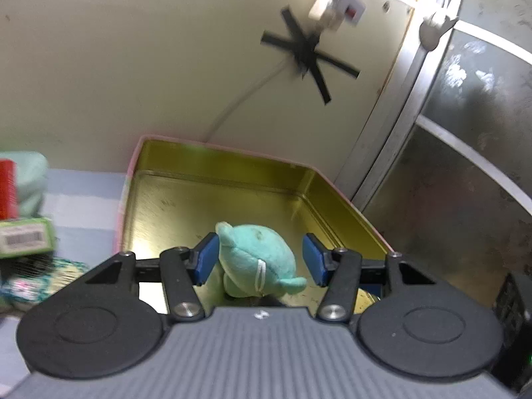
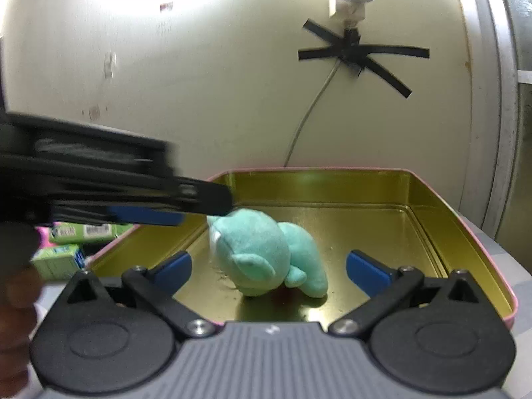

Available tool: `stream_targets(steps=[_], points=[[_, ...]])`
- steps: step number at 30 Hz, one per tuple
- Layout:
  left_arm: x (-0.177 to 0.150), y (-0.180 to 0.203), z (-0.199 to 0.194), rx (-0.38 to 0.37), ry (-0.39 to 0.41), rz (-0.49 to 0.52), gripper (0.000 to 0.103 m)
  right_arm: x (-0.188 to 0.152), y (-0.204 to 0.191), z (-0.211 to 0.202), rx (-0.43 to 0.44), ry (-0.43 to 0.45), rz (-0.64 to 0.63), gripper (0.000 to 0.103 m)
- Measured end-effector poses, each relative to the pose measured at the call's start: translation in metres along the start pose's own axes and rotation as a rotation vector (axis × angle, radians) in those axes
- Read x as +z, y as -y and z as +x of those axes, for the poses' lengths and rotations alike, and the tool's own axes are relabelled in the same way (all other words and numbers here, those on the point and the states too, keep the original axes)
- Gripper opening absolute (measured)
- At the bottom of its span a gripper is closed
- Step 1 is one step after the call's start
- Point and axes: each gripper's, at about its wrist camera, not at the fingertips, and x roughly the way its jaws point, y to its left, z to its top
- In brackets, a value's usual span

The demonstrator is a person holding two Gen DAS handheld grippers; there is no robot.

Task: Organize objects

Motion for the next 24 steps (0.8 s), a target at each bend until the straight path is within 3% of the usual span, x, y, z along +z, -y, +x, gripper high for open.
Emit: stream_targets(steps=[3, 7, 10, 12, 14, 15, 17, 19, 24], points=[[-0.005, -0.011, -0.042, 0.029, 0.059, 0.015, 0.059, 0.014, 0.012, 0.001, 0.033, 0.089, 0.023, 0.103], [-0.026, -0.049, -0.098, 0.131, 0.083, -0.014, 0.059, -0.003, -0.003, -0.027, 0.078, 0.254, 0.118, 0.099], [-0.048, -0.09, -0.137, 0.261, 0.089, -0.056, 0.059, 0.016, -0.037, -0.05, 0.146, 0.258, 0.038, 0.086], [-0.06, -0.123, -0.162, 0.35, 0.09, -0.105, 0.059, 0.016, -0.072, -0.053, 0.216, 0.205, -0.04, 0.075], [-0.066, -0.153, -0.183, 0.42, 0.1, -0.166, 0.059, 0.012, -0.103, -0.046, 0.307, 0.103, -0.078, 0.054], [-0.066, -0.17, -0.191, 0.46, 0.108, -0.208, 0.059, 0.008, -0.122, -0.041, 0.346, 0.056, -0.087, 0.05], [-0.067, -0.197, -0.206, 0.503, 0.128, -0.302, 0.059, 0.007, -0.149, -0.027, 0.386, -0.022, -0.13, 0.047], [-0.067, -0.217, -0.218, 0.494, 0.155, -0.392, 0.059, 0.01, -0.157, -0.016, 0.416, -0.076, -0.131, 0.044], [-0.062, -0.242, -0.207, 0.479, 0.143, -0.462, 0.065, 0.036, -0.168, 0.036, 0.398, -0.185, -0.062, 0.044]])
